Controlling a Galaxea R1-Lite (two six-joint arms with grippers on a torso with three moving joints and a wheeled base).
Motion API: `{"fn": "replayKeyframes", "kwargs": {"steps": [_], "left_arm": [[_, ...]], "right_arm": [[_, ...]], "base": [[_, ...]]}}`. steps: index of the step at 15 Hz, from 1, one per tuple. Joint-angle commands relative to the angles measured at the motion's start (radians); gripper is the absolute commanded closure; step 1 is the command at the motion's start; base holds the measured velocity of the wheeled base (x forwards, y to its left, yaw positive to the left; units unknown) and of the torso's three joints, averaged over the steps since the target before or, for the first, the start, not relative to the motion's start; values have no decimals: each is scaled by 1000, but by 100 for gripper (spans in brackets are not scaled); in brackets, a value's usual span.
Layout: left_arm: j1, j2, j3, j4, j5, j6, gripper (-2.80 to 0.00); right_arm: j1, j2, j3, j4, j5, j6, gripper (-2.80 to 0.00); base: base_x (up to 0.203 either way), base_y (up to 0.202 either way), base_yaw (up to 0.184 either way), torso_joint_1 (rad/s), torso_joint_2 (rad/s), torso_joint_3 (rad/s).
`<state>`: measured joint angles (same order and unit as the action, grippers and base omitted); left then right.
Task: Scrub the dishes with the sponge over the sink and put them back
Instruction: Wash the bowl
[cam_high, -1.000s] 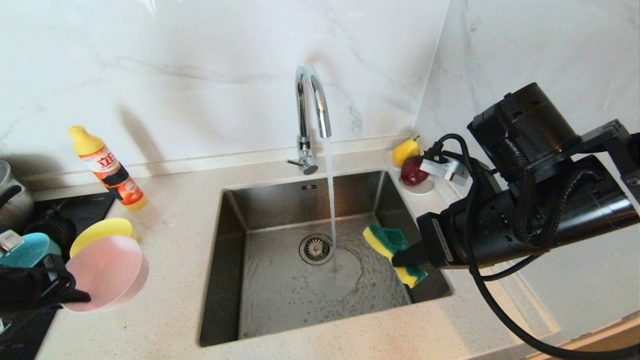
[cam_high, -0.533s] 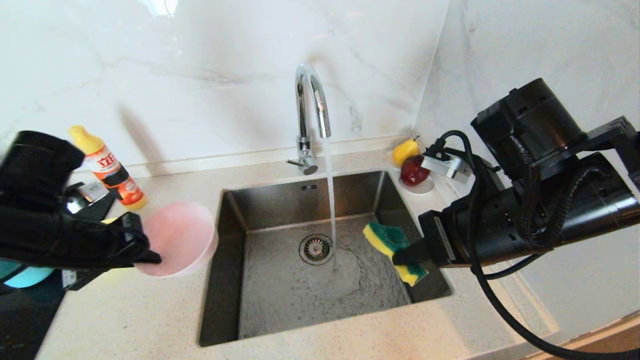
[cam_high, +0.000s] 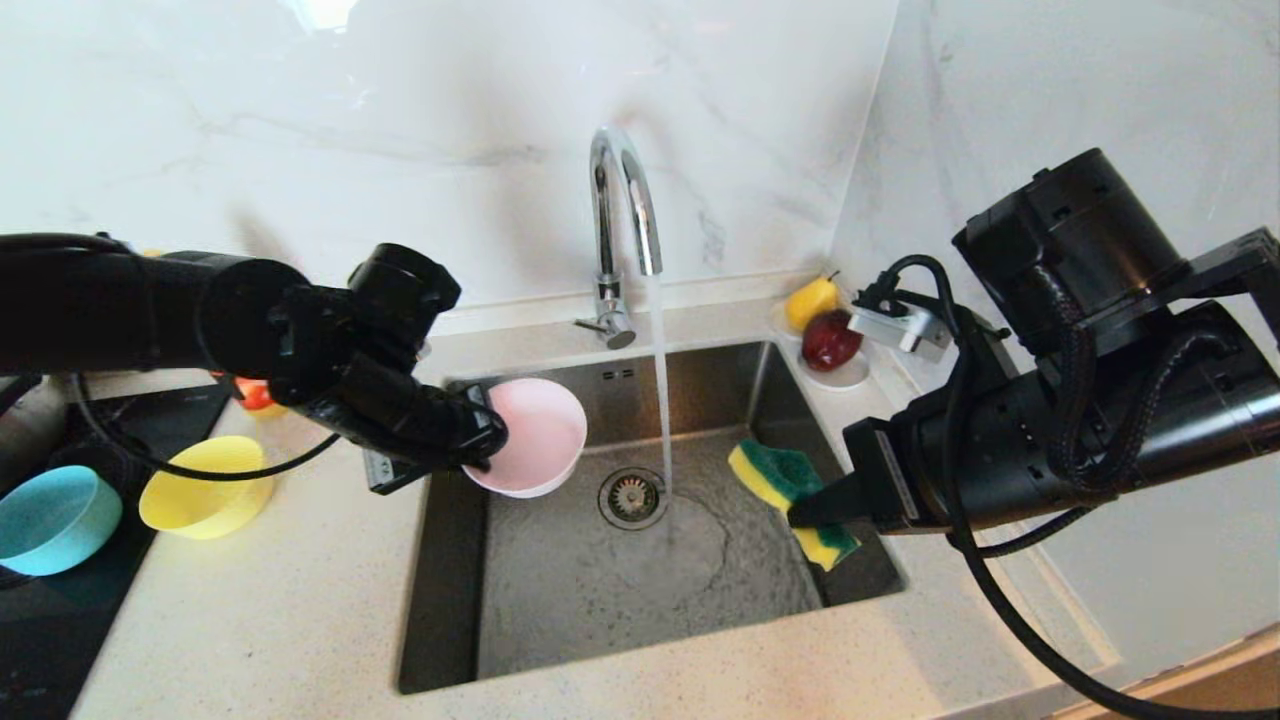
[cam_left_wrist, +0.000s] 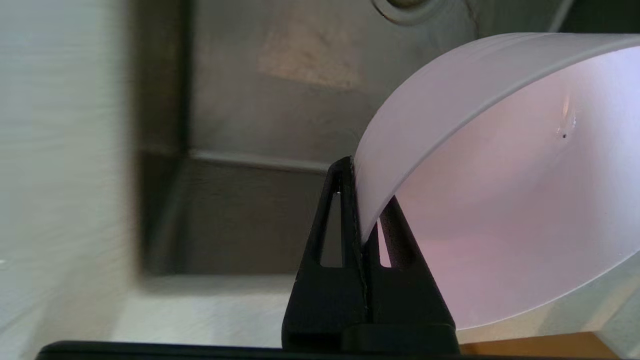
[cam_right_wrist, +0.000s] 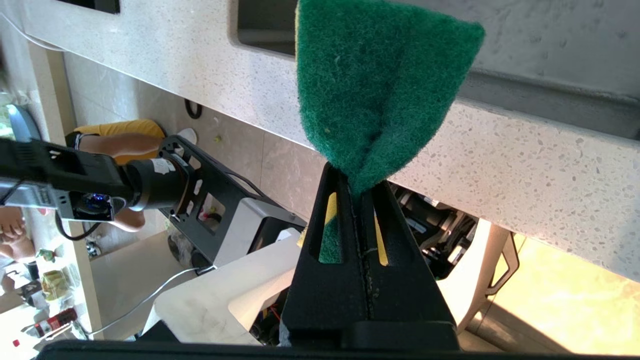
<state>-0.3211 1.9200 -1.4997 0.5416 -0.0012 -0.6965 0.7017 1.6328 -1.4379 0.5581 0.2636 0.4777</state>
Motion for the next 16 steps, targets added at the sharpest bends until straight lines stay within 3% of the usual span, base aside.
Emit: {"fn": "replayKeyframes", "kwargs": {"steps": [1,9,16], "left_arm": [[-43,125,-66,9,1,-10,0],[-138,336,-371,58,10,-61,0],[-158,427,-416,14,24,-72,0]], "right_arm": [[0,-5,6,3,3,2,0],[-2,-59,15,6,2,1,0],[-13,-74,34,4,2,-2,0]], "base": [[0,0,0,0,0,0],[0,0,0,0,0,0],[0,0,0,0,0,0]]}}
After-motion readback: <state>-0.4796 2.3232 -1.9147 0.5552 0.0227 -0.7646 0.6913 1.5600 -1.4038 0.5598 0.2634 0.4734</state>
